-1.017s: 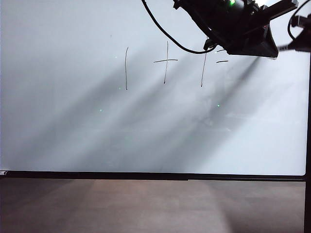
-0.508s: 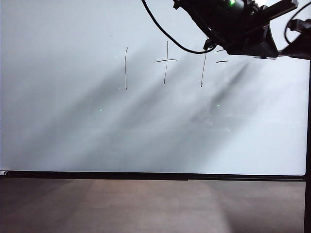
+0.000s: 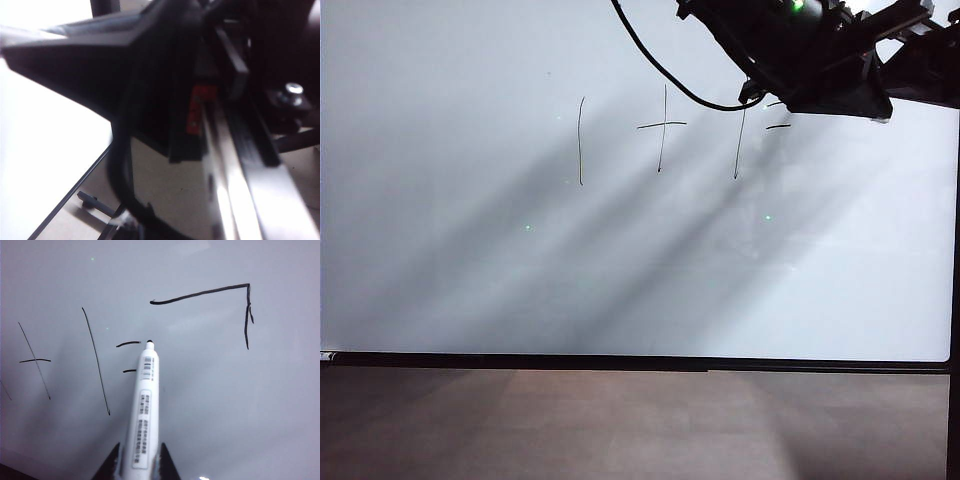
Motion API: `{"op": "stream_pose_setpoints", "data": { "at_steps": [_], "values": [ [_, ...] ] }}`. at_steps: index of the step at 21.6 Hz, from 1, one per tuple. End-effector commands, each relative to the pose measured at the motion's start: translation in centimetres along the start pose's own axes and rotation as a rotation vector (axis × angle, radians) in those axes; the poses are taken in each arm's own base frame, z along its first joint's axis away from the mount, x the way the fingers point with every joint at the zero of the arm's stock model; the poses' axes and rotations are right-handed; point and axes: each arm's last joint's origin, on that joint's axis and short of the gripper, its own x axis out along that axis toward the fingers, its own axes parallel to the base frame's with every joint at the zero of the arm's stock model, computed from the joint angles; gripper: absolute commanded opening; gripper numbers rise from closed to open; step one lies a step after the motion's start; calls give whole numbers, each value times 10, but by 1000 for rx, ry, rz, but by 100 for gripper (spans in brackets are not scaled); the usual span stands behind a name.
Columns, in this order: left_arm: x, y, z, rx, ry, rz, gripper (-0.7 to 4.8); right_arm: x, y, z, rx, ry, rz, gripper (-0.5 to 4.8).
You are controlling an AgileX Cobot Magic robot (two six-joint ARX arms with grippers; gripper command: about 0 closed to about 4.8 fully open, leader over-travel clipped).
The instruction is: Reach to the right to find the marker pen, pick it up, and write the answer to the math problem on the whiteboard.
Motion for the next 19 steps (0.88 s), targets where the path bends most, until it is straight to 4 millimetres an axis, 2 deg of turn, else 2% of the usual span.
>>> {"op": "stream_pose_setpoints", "data": {
  "at_steps": [1, 8, 14, 19],
  "values": [
    [-1, -1, 4, 4, -17, -1, -5, 1, 0, 1, -3, -2, 5, -4],
    [-1, -1, 4, 4, -17, -1, -5, 9, -5, -2, 3, 12, -1, -4],
    [-1, -1, 4, 4, -17, -1, -5, 9, -7, -2, -14, 4, -38, -4],
    [-1, -1, 4, 4, -17, -1, -5, 0, -23, 1, -15, -4, -103, -4]
  ]
}}
